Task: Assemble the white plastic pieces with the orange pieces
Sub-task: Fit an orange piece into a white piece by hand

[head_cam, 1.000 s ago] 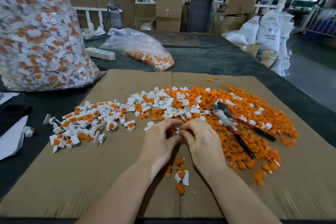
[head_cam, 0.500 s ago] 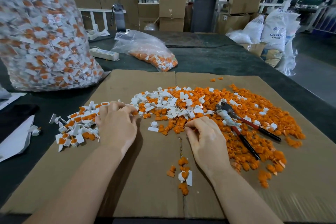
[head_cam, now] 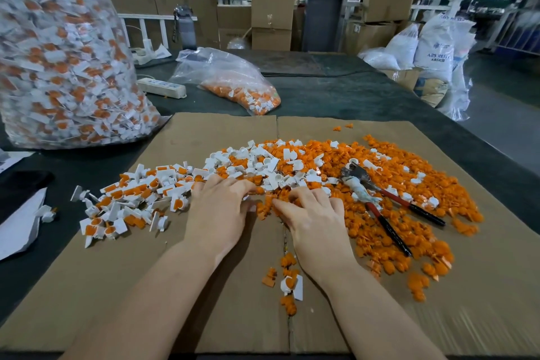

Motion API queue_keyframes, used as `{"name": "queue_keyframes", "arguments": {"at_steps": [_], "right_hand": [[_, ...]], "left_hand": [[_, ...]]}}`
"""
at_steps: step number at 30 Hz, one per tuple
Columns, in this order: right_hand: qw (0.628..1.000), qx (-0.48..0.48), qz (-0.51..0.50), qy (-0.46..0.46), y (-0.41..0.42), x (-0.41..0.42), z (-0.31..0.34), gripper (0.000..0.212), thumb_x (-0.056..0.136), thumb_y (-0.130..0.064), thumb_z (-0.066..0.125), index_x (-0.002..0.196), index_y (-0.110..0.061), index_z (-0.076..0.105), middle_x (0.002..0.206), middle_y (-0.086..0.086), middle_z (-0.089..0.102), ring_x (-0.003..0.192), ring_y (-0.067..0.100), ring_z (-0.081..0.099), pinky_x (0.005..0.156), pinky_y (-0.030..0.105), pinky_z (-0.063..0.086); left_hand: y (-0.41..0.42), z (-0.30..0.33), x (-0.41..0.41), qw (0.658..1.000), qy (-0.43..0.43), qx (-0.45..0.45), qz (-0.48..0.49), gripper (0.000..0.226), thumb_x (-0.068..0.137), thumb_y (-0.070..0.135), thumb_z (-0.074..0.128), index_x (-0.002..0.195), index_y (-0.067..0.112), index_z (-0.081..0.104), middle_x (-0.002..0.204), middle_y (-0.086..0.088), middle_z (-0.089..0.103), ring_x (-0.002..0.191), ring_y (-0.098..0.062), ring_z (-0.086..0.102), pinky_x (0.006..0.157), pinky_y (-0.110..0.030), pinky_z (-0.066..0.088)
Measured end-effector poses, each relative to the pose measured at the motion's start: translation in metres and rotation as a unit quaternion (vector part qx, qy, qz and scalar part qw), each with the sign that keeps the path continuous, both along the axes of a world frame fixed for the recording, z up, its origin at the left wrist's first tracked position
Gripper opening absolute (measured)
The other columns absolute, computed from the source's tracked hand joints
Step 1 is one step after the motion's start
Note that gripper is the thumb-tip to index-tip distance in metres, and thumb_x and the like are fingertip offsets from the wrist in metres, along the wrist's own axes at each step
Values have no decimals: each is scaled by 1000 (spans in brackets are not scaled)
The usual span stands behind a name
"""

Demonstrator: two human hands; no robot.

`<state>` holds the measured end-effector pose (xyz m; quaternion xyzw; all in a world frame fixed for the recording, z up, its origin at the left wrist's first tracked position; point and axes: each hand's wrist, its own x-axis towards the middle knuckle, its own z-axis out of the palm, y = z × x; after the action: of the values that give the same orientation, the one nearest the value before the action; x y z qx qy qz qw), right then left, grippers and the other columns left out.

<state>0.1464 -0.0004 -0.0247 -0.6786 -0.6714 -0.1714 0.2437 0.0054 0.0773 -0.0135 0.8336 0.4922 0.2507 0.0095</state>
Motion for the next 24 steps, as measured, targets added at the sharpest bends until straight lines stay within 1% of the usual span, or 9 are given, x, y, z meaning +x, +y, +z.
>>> {"name": "queue_keyframes", "arguments": {"at_steps": [2,6,8,9,12,15,18,21,24], "right_hand": [[1000,2,-4,-5,0,-1,1,28,65,-8,83,87,-24,75,88,1,66,81,23,60,67,38,45],[1000,4,1,12,-1,0,3,20,64,-10,85,73,-20,70,78,-2,64,73,20,57,64,35,44],[1000,-4,8,18,-2,-1,3,20,66,-8,83,71,-19,66,75,-3,64,72,20,57,63,33,44],[1000,-9,13,22,-2,-1,4,20,68,-8,81,70,-18,64,73,-3,64,71,19,56,63,33,43],[997,-38,40,49,-3,1,4,14,78,-7,72,74,-13,60,73,1,61,72,21,52,65,33,43],[987,-39,75,140,-4,4,2,7,82,-7,68,87,-10,64,83,2,63,81,17,55,71,30,49],[946,1,75,316,-6,8,5,18,83,-5,67,98,-14,69,91,-6,67,84,2,60,77,14,50],[890,17,72,451,-8,15,10,17,83,-4,67,86,-20,69,80,-11,67,77,0,62,70,11,49],[828,33,87,553,-9,18,13,17,83,0,64,83,-16,67,74,-1,69,71,10,66,64,16,53]], "left_hand": [[-2,2,0,997,-76,-15,-18,24,95,24,52,116,29,63,100,9,58,93,-10,47,75,-21,33],[-5,6,4,968,-221,-114,-26,18,94,18,54,103,26,68,100,10,59,82,2,51,67,4,31],[-9,5,5,952,-259,-157,-34,11,91,22,59,96,28,66,97,9,64,79,4,54,64,5,34],[-11,5,5,948,-262,-176,-41,8,87,26,64,95,29,65,94,9,64,78,2,56,62,3,37],[-16,0,7,962,-198,-184,-52,26,76,33,75,99,29,64,92,13,55,78,1,53,64,0,38],[-18,-1,10,971,-179,-153,-43,29,79,27,73,107,26,66,92,16,50,75,6,48,67,3,35],[-20,0,14,958,-230,-167,-30,27,86,24,65,114,23,65,94,14,59,77,7,49,67,2,35],[-23,3,22,923,-314,-220,-29,22,86,24,67,106,18,70,89,8,69,82,-4,61,68,-7,41],[-31,4,33,868,-401,-286,-71,12,87,18,65,94,15,74,80,-2,72,75,-12,67,69,-20,53]]}}
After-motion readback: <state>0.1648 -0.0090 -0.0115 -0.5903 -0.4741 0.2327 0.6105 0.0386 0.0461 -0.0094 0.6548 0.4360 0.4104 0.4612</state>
